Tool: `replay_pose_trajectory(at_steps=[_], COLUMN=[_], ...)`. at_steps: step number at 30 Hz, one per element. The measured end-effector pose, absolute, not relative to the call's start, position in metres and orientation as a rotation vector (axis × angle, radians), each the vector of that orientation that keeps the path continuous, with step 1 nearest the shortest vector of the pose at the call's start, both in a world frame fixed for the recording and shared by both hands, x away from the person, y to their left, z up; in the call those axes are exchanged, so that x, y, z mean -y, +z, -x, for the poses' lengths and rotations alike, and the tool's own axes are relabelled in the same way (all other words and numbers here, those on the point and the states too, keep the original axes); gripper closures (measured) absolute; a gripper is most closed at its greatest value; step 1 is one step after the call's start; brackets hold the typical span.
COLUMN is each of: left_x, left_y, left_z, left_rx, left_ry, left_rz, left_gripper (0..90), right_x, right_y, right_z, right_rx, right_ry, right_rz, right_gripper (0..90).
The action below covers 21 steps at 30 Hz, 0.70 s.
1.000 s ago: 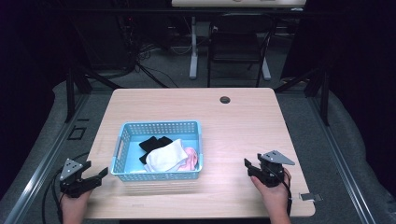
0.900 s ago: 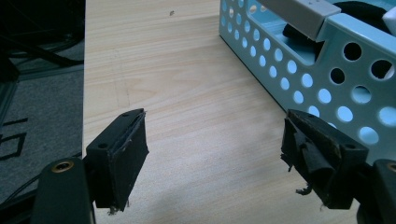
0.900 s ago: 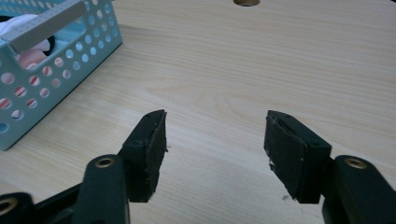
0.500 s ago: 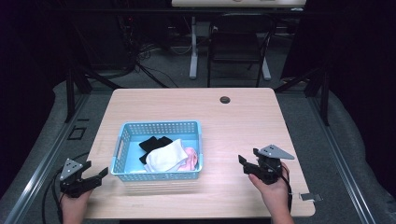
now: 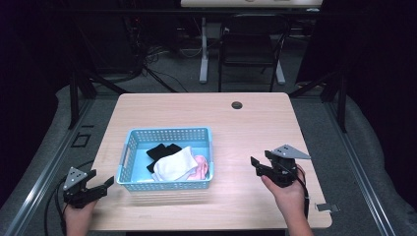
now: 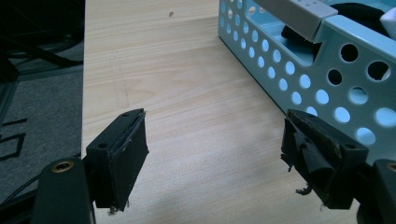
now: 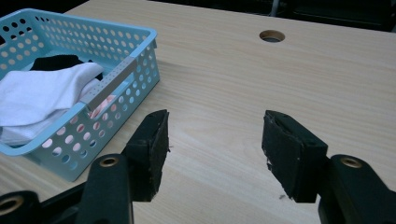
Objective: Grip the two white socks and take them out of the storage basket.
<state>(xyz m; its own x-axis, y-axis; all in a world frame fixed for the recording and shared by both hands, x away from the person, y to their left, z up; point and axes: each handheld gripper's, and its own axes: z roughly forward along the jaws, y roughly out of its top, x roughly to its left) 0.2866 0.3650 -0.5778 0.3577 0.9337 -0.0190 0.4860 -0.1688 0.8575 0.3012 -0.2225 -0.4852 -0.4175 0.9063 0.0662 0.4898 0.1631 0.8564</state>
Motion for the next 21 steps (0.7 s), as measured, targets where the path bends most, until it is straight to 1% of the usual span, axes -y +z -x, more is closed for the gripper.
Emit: replay_pose_trajectory(at_steps=[7, 11, 16, 21], left_x=[-0.365, -0.365, -0.365, -0.365], left_y=[-0.578, -0.578, -0.578, -0.578], left_z=[-0.287, -0.287, -0.287, -0.287], left_rx=[-1.248, -1.249, -1.249, -1.248], left_ry=[0.686, 0.685, 0.683, 0.684], left_rz=[-1.792, -1.794, -1.794, -1.794], left_gripper=[22.3, 22.3, 22.3, 22.3], right_x=[0.213, 0.2, 0.19, 0.169], right_y=[-0.475, -0.468, -0.46, -0.45], right_z=[-0.305, -0.31, -0.314, -0.322], right_rx=[-2.009, -2.031, -2.059, -2.104], right_ry=[1.162, 1.174, 1.221, 1.223], right_rz=[-1.289, -1.231, -1.209, -1.164], right_gripper=[43.6, 48.1, 48.7, 48.6])
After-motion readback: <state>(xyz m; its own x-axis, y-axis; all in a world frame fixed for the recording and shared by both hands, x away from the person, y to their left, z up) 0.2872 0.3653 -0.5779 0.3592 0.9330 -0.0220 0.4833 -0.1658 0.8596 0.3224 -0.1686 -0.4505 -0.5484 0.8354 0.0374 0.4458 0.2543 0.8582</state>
